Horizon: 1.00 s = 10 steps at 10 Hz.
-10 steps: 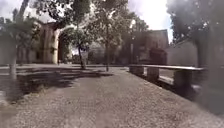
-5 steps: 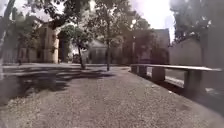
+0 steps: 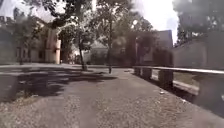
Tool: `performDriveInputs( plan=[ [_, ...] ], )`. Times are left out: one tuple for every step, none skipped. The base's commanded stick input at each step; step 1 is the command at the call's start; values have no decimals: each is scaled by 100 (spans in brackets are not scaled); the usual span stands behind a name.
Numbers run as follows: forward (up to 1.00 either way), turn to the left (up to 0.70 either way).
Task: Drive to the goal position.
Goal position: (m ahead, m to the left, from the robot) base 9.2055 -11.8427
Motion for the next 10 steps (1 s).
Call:
performDriveInputs(
  plan=[
    [85, -31],
    [85, -34],
    [85, -34],
    [85, -34],
    [85, -34],
    [85, -34],
    [85, -10],
    [85, 0],
    [85, 0],
    [85, 0]
  ],
)
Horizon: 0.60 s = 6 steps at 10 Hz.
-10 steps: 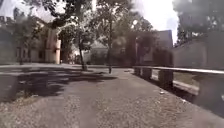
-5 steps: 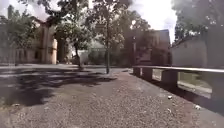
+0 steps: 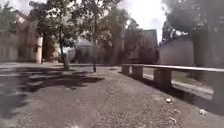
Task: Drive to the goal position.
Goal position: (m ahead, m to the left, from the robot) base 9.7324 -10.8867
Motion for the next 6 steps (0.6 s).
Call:
performDriveInputs(
  plan=[
    [85, 0],
    [85, 0],
    [85, 0],
    [85, 0],
    [85, 0],
    [85, 0]
  ],
)
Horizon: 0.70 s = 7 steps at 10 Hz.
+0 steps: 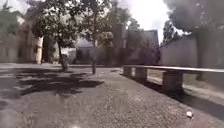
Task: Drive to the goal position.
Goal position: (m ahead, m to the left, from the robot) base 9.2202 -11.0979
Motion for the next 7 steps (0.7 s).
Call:
performDriveInputs(
  plan=[
    [85, 0],
    [85, 0],
    [85, 0],
    [85, 0],
    [85, 0],
    [85, 0],
    [85, 0]
  ],
)
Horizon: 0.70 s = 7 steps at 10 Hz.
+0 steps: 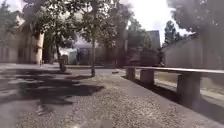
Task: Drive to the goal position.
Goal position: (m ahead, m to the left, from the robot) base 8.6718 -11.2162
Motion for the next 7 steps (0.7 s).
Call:
performDriveInputs(
  plan=[
    [85, 0],
    [85, 0],
    [85, 0],
    [85, 0],
    [85, 0],
    [85, 0],
    [85, 0]
  ],
)
